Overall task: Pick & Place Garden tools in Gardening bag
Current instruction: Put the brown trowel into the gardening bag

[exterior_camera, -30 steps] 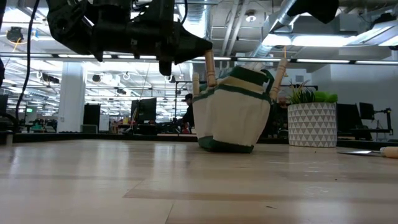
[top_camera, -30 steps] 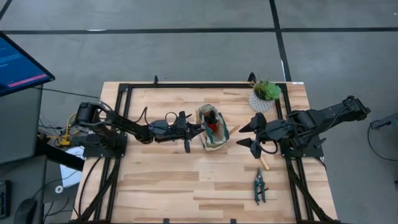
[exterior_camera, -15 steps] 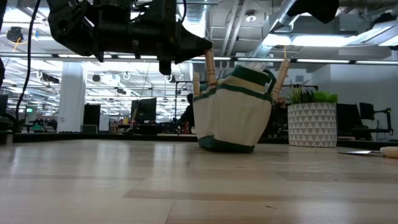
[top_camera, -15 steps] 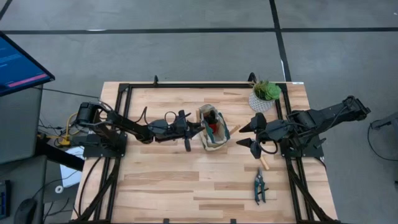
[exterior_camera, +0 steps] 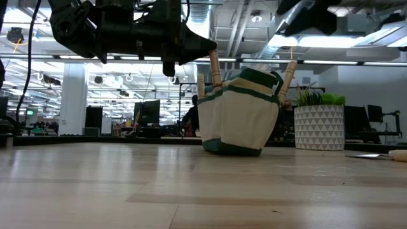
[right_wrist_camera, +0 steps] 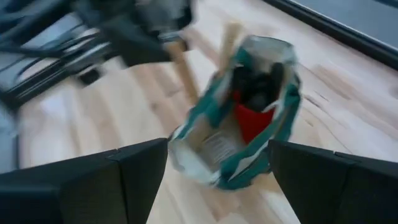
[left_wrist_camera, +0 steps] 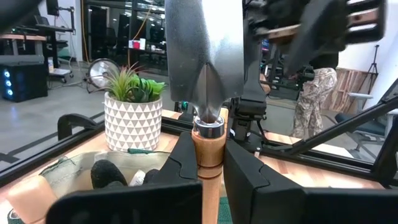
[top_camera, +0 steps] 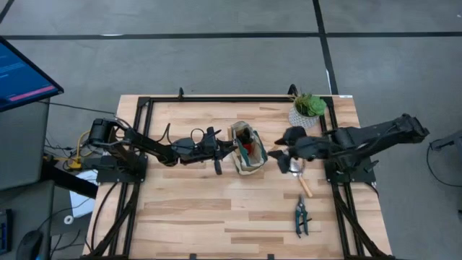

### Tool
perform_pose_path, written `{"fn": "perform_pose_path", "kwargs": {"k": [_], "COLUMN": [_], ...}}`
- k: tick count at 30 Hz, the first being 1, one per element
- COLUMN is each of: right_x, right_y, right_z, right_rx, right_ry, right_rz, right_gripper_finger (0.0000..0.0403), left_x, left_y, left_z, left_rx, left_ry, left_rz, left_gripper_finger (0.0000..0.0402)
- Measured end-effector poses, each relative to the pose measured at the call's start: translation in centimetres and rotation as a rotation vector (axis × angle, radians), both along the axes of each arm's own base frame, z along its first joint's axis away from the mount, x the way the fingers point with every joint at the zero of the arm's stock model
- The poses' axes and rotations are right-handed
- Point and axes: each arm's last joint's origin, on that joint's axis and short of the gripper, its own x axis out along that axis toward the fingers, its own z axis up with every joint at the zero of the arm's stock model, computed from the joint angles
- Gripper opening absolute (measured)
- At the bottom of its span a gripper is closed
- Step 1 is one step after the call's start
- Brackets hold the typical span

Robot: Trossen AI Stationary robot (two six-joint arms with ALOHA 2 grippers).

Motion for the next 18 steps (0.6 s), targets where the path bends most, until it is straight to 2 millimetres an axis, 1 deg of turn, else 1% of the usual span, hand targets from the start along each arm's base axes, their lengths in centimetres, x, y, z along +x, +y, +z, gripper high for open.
{"fn": "perform_pose_path", "kwargs": {"k": [3,7,10,14,18], "right_x": [2.1,5.3,7.5,9.6,10.8], "right_y": [-0.7,-1.5,-1.9,-2.4,-2.6], "right_z": [-1.5,-3.1,-3.7,-4.5,-5.1], "right_rx": [0.068,0.175,0.209,0.194,0.171], "right_ry": [0.037,0.087,0.153,0.246,0.312], "right_rz": [-0.052,-0.011,0.003,-0.003,0.004], "right_gripper_finger": [0.0270,0.0270,0.0270,0.0270,0.0270], "left_x": [0.0,0.0,0.0,0.0,0.0], "left_y": [-0.1,-0.3,-0.4,-0.5,-0.5], "left_z": [0.0,0.0,0.0,0.0,0.0], "left_rx": [-0.002,-0.007,-0.009,-0.009,-0.001], "left_ry": [-0.002,-0.005,-0.007,-0.007,-0.005], "left_rz": [-0.011,-0.017,-0.020,-0.024,-0.026], "left_gripper_finger": [0.0010,0.0010,0.0010,0.0010,0.0010]}}
